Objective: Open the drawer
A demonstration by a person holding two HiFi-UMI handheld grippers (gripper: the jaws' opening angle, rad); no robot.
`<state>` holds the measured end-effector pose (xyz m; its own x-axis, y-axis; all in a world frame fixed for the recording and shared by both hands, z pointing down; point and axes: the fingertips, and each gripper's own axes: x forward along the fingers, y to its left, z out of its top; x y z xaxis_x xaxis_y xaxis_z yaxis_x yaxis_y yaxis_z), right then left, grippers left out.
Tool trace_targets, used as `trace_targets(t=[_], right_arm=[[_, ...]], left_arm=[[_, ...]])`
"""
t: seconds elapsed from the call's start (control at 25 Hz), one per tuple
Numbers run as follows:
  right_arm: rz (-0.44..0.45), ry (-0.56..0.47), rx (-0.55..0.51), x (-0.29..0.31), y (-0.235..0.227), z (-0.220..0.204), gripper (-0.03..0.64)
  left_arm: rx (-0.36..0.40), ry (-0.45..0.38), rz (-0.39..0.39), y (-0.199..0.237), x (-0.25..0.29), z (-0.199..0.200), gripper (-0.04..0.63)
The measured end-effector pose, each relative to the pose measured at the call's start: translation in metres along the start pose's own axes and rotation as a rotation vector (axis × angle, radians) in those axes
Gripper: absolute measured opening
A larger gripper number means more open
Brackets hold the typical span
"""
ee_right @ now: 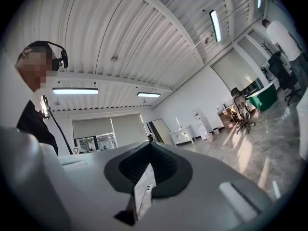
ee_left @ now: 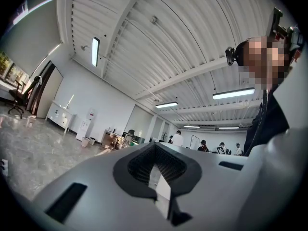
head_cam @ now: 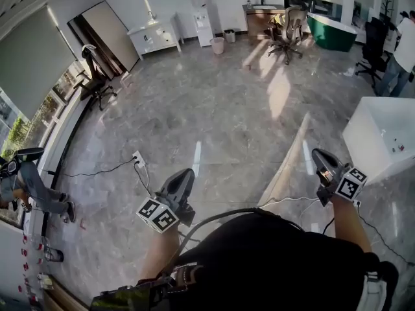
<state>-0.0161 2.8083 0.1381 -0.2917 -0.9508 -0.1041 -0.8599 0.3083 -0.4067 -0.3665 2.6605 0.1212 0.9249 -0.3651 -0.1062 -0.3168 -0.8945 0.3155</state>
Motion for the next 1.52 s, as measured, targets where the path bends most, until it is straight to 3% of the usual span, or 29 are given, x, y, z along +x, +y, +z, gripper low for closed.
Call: trace_targets(t=[0.28, 0.44, 0.76, 0.88, 1.16, 1.4, 1.52], right_arm=[[-0.026, -0.013, -0.037, 0.123, 0.017, 0.009, 0.002], [-0.040, -0.021, -0.063, 0.200, 0.025, 0.012, 0.002], [-0.041, 0.012, -0.073, 0.302, 0.018, 0.011, 0.002], [-0.027, 0.031, -0.043, 0.334, -0.005, 0.005, 0.002], [0.084, 0.065, -0.023, 0.432, -0.085, 0.001, 0.002], [0.174, 0.075, -0.008, 0.539, -0.195, 0.050, 0.002], [0.237, 0.101, -0.072, 0.587, -0.245, 0.081, 0.002]], left_arm=[[0.009, -0.016, -0.035, 0.117, -0.001, 0.048, 0.000], [-0.004, 0.017, -0.057, 0.188, -0.002, 0.068, 0.000], [-0.011, 0.029, -0.050, 0.271, 0.010, 0.093, 0.000], [-0.041, 0.015, -0.005, 0.303, 0.015, 0.092, 0.000], [0.010, -0.004, 0.114, 0.369, 0.059, 0.099, 0.000], [0.035, -0.061, 0.229, 0.428, 0.152, 0.125, 0.000], [0.083, -0.073, 0.267, 0.447, 0.208, 0.138, 0.000]])
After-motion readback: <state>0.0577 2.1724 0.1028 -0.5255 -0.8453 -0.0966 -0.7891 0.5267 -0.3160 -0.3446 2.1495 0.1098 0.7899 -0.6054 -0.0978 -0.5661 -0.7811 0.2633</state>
